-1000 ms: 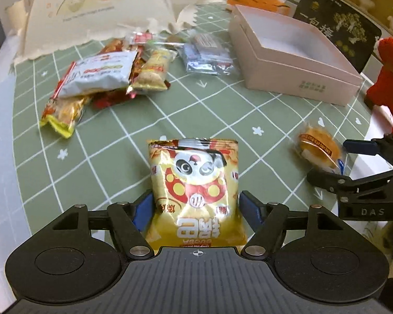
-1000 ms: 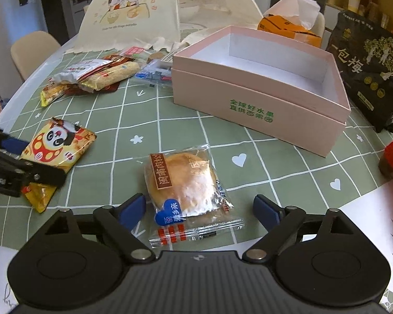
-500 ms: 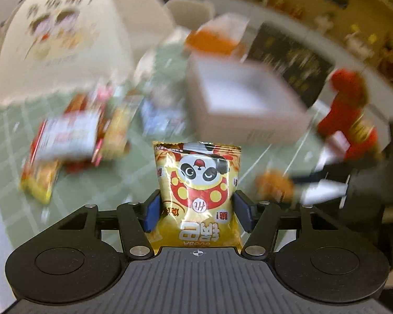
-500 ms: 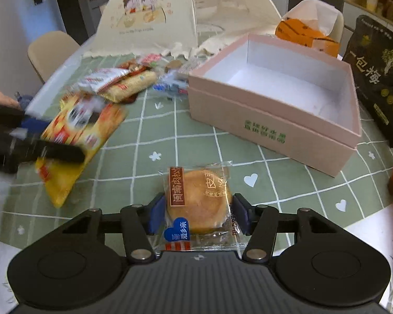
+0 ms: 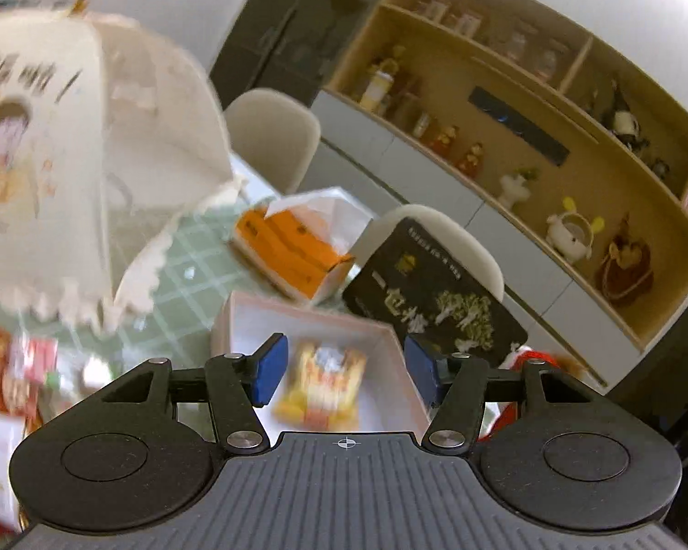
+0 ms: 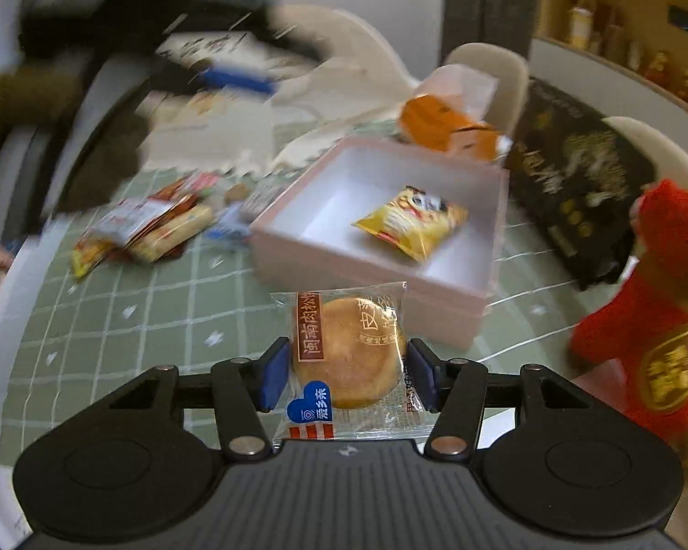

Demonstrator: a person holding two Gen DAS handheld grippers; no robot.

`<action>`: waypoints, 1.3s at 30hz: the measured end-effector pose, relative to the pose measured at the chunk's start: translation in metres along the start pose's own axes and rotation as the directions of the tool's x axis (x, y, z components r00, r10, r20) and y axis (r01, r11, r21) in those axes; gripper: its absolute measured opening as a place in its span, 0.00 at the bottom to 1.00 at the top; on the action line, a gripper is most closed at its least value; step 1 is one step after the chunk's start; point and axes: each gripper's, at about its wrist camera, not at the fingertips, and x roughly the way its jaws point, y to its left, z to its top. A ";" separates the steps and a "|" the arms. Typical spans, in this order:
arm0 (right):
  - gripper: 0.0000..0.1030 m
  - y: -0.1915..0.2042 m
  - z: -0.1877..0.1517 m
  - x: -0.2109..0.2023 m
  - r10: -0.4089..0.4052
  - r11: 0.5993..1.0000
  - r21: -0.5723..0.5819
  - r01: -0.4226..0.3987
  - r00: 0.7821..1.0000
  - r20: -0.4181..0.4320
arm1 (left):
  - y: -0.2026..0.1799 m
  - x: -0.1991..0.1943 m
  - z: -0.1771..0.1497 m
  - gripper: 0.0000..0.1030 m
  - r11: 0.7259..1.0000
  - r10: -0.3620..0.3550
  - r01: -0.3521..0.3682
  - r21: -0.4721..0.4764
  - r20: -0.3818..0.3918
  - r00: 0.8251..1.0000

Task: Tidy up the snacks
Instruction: 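Carry the round pastry into the pink box and open the right gripper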

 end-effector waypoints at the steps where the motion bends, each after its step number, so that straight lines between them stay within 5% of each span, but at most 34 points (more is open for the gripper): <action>1: 0.53 -0.007 0.006 0.001 -0.008 1.000 0.022 0.008 1.000 0.001 | 0.006 -0.001 -0.008 0.60 1.000 0.007 -0.008 -0.014 -0.020 1.000; 6: 0.53 -0.023 0.057 0.026 -0.021 0.996 0.083 0.017 0.999 0.050 | 0.044 -0.010 -0.054 0.60 0.995 0.063 -0.073 -0.070 -0.127 0.990; 8: 0.62 -0.022 0.082 0.045 -0.026 0.996 0.087 0.020 0.997 0.069 | 0.059 -0.019 -0.071 0.60 0.988 0.085 -0.104 -0.113 -0.161 0.983; 14: 0.63 0.014 0.129 0.080 0.061 0.998 0.004 -0.061 0.998 0.030 | 0.086 -0.061 -0.101 0.60 0.965 0.214 -0.234 -0.119 -0.160 0.964; 18: 0.64 0.050 0.163 0.127 0.247 0.969 0.027 -0.245 0.963 -0.109 | 0.088 -0.082 -0.113 0.60 0.955 0.247 -0.267 -0.125 -0.160 0.956; 21: 0.64 0.079 0.187 0.174 0.247 0.969 0.029 -0.246 0.951 -0.186 | 0.087 -0.094 -0.122 0.60 0.953 0.259 -0.280 -0.119 -0.166 0.951; 25: 0.43 0.092 0.209 0.237 0.144 0.989 0.023 -0.143 0.958 -0.246 | 0.087 -0.109 -0.136 0.60 0.948 0.280 -0.301 -0.103 -0.185 0.942; 28: 0.30 0.096 0.210 0.272 0.084 0.996 -0.009 -0.093 0.940 -0.329 | 0.093 -0.119 -0.142 0.60 0.943 0.289 -0.313 -0.117 -0.186 0.939; 31: 0.25 0.099 0.197 0.281 0.113 0.992 -0.010 -0.128 0.909 -0.402 | 0.100 -0.126 -0.147 0.60 0.934 0.301 -0.328 -0.144 -0.181 0.936; 39: 0.25 0.128 0.151 0.222 0.247 0.951 -0.057 -0.304 0.858 -0.450 | 0.110 -0.126 -0.148 0.60 0.929 0.288 -0.321 -0.186 -0.181 0.940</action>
